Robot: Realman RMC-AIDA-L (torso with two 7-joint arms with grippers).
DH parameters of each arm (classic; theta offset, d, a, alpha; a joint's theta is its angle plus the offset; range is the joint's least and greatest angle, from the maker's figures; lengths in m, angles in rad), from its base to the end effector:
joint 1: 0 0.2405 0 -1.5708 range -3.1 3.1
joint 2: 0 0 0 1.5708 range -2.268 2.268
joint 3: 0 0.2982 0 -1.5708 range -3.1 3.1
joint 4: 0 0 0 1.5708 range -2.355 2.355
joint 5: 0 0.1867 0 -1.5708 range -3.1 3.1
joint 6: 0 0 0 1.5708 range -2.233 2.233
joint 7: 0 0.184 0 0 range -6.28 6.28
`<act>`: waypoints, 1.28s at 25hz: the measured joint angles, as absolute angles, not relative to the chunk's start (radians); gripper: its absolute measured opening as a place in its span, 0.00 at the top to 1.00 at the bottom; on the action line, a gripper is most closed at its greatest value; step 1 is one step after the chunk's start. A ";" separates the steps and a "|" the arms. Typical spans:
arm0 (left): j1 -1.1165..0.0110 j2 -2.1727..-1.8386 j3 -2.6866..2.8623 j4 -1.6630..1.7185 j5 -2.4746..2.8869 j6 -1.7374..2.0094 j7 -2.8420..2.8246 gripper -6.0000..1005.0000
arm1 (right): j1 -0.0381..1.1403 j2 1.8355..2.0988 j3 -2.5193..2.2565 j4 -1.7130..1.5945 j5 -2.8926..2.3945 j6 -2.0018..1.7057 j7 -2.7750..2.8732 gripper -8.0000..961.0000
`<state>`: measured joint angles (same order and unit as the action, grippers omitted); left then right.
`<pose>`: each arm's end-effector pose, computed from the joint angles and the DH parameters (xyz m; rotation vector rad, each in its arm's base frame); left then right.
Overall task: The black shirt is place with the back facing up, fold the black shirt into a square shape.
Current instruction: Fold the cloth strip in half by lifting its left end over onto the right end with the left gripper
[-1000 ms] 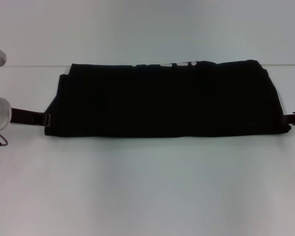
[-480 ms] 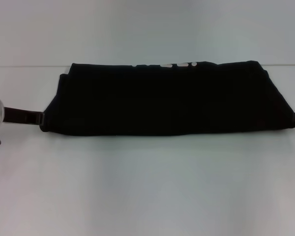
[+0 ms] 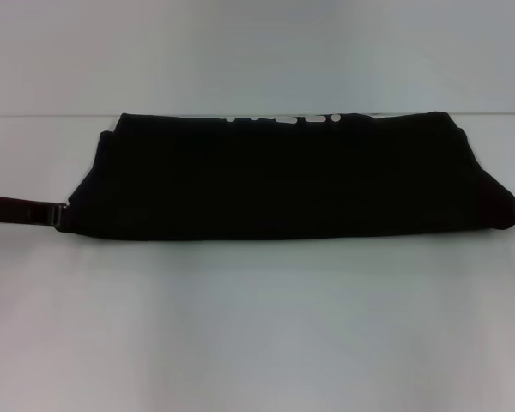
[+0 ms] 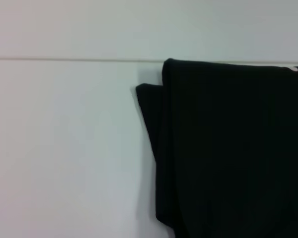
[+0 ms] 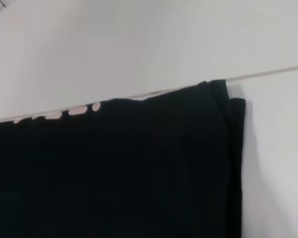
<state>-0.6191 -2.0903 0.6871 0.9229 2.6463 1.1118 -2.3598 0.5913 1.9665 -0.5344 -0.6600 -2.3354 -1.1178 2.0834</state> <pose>-0.3448 0.4184 -0.0038 -2.0248 -1.3569 -0.0337 0.3666 0.4149 0.0193 -2.0283 1.4068 0.3401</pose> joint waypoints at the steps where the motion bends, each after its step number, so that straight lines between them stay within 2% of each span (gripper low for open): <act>1: -0.619 -2.089 0.687 0.925 2.646 1.122 -2.361 0.91 | 0.589 1.967 -0.534 -0.661 -2.325 -1.121 2.079 0.99; 9: -0.617 -2.084 0.673 0.924 2.646 1.163 -2.358 0.88 | 0.580 1.967 -0.525 -0.672 -2.287 -1.195 2.059 0.99; 14: -0.607 -2.085 0.664 0.919 2.648 1.177 -2.363 0.86 | 0.572 1.967 -0.494 -0.677 -2.286 -1.220 2.057 0.92; 17: -0.598 -2.088 0.640 0.927 2.647 1.174 -2.365 0.85 | 0.565 1.969 -0.468 -0.704 -2.286 -1.246 2.048 0.80; 22: -0.595 -2.083 0.599 0.939 2.646 1.193 -2.367 0.83 | 0.540 2.003 -0.423 -0.813 -2.250 -1.317 2.017 0.59; 24: -0.595 -2.082 0.588 0.961 2.645 1.220 -2.369 0.82 | 0.529 2.008 -0.415 -0.832 -2.200 -1.352 1.985 0.49; 25: -0.595 -2.081 0.579 0.984 2.645 1.245 -2.371 0.78 | 0.524 2.009 -0.414 -0.833 -2.175 -1.368 1.969 0.44; 28: -0.594 -2.074 0.565 1.039 2.641 1.348 -2.380 0.66 | 0.516 2.009 -0.416 -0.813 -2.095 -1.412 1.895 0.38; 32: -0.614 -2.042 0.553 1.038 2.625 1.496 -2.419 0.49 | 0.535 2.010 -0.424 -0.770 -2.071 -1.427 1.829 0.29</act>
